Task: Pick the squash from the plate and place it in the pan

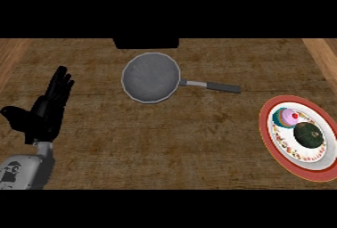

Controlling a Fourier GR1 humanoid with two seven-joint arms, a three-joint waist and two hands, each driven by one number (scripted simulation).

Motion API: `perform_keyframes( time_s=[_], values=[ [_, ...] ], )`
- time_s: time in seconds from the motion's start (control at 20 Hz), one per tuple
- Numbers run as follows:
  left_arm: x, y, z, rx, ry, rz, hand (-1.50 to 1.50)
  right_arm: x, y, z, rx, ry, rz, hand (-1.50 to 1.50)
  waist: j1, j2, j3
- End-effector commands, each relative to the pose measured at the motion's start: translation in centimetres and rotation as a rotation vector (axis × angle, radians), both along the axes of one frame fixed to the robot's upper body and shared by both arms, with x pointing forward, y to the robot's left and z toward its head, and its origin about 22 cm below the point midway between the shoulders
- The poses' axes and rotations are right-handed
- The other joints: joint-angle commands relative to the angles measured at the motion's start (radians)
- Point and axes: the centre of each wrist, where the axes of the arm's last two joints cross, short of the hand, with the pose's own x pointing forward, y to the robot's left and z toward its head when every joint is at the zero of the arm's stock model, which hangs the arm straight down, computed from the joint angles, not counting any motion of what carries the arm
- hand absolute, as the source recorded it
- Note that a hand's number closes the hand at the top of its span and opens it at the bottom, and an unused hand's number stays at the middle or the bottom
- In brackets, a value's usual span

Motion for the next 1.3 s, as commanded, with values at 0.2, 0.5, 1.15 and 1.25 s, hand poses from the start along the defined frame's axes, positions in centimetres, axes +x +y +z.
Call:
perform_keyframes(
  time_s=[0.2, 0.5, 1.15, 1.25],
  values=[
    [-0.3, -2.1, 0.8, -0.010, 0.010, -0.025, 0.00, -1.2, -5.9, 9.3, -0.381, 0.202, 0.045, -1.50, 0.025, -0.003, -0.003],
    [-0.6, 0.0, -0.1, 0.010, 0.009, -0.025, 0.00, 1.8, -4.7, 14.2, -0.418, 0.239, 0.015, -1.50, 0.025, -0.002, -0.005],
    [-0.1, -0.3, 0.7, 0.008, 0.004, -0.001, 0.00, 6.3, 3.2, 13.3, -0.404, 0.287, 0.184, -1.50, 0.019, -0.004, -0.005],
    [-0.5, -1.6, 0.5, 0.006, 0.013, 0.000, 0.00, 5.9, 3.8, 12.3, -0.422, 0.272, 0.222, -1.50, 0.017, -0.004, -0.004]
  ],
)
